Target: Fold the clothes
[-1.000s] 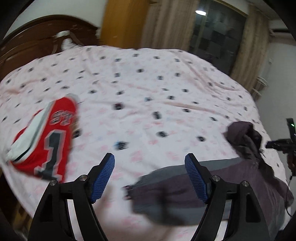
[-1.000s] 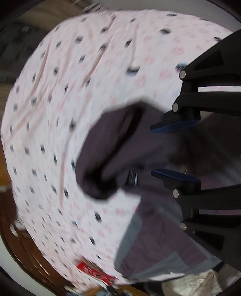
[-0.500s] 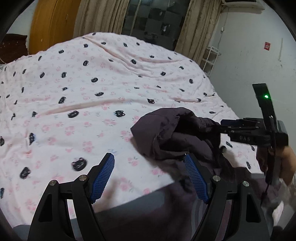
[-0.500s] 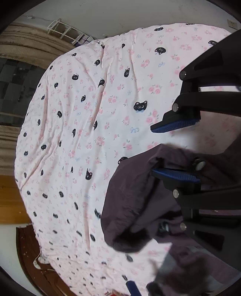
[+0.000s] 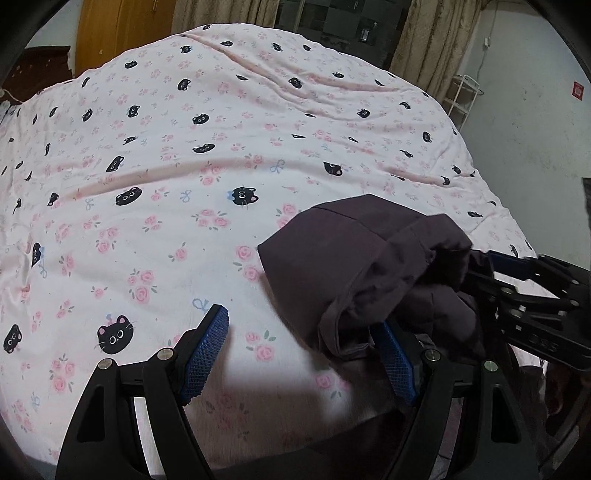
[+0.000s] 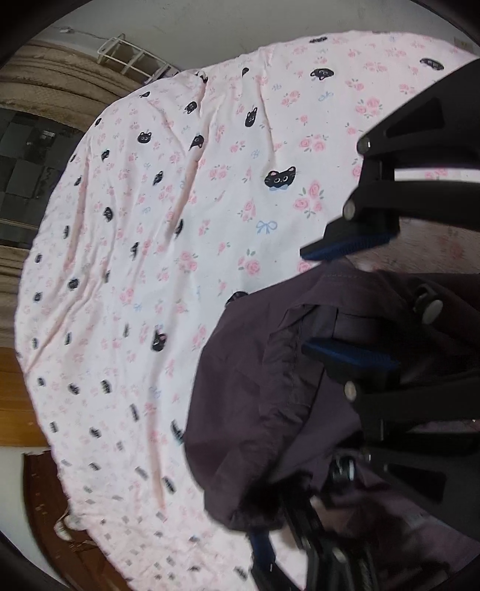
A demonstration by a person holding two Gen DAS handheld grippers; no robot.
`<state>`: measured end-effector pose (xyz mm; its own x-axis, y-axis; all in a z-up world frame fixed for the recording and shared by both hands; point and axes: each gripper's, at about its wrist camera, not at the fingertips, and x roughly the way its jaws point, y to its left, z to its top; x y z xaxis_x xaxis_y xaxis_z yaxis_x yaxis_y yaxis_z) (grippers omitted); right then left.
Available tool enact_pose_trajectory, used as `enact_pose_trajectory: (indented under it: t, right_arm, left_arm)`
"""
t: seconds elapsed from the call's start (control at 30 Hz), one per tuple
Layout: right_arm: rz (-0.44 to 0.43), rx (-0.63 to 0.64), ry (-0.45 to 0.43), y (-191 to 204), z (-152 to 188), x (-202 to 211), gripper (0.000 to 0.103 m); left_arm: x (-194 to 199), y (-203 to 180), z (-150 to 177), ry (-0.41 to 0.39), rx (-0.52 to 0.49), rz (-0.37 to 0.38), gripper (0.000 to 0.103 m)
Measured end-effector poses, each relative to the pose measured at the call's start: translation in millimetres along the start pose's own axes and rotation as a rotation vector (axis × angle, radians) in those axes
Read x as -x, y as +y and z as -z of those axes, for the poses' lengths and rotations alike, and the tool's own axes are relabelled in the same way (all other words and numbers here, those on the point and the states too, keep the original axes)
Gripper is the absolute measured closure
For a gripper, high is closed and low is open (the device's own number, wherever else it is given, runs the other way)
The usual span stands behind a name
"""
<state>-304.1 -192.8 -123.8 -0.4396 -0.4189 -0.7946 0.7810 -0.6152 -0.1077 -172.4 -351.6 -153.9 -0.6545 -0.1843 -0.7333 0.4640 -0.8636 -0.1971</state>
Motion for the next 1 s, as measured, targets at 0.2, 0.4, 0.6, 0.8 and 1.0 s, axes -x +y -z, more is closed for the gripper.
enact_pose_trajectory:
  t: [0.2,0.4,0.6,0.8,1.0]
  right_arm:
    - [0.026,0.029,-0.009,-5.1,5.4,9.6,0.048]
    - [-0.013,0.046,0.049,-4.1,13.8,-1.2,0.048]
    - [0.055,-0.054,0.1,-12.0,14.6,-21.2,0.09]
    - [0.078,-0.211,-0.039,-28.8,19.8,4.0,0.098]
    - [0.171,-0.374,-0.214,-43.7,38.8,50.9,0.098]
  left_arm:
    - [-2.2,1.0,0.2,-0.006,-0.002,-0.008,0.028]
    - [-5.6,1.7,-0.2,0.013,-0.02,-0.03,0.028]
    - [-5.0,-0.7,-1.9,-0.019,-0.046,-0.075,0.029]
    - [6.5,-16.6,-7.6,-0.126,-0.128,-0.121,0.051]
    - [18.0,-32.6,-13.3,-0.233,-0.21,-0.167,0.051]
